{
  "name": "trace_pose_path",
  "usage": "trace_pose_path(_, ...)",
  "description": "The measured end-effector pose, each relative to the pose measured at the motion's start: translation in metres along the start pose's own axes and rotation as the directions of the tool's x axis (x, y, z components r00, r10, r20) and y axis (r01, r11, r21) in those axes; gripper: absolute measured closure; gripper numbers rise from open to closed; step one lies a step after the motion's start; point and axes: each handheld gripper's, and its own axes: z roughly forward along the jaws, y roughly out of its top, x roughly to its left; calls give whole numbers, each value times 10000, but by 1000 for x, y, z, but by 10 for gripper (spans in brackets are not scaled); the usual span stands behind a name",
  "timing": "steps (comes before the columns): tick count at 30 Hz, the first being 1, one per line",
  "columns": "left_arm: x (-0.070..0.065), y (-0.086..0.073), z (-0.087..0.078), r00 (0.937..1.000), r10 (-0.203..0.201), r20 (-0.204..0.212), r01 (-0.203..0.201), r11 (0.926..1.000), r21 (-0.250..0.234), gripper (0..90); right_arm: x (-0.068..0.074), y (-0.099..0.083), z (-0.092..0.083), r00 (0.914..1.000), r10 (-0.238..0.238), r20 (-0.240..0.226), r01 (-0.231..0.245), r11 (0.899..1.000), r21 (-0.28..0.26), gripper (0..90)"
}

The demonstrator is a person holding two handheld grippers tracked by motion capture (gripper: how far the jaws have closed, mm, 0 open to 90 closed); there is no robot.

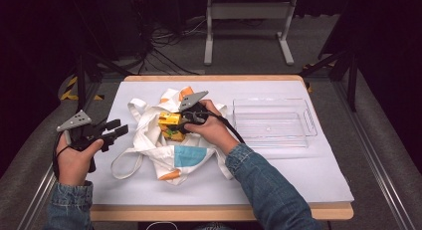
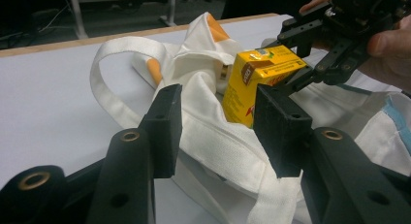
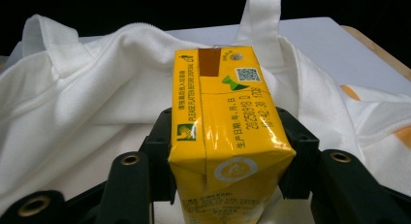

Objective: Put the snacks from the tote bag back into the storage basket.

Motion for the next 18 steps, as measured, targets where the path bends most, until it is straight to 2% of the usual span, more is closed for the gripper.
trace_pose_path(8,0,0,0,10000,14,23,-14,10000,-17,544,0,15,-14,9999,-144,-59,141,9987,-487,512)
trace_pose_path(11,-1,0,0,10000,7,13,-7,10000,0,539,-1,20,-21,9998,-54,-190,38,9964,-844,512)
trace_pose_path(18,-1,0,0,10000,-8,-24,8,10000,-43,537,1,29,-32,9995,-177,-276,145,9937,-1109,512)
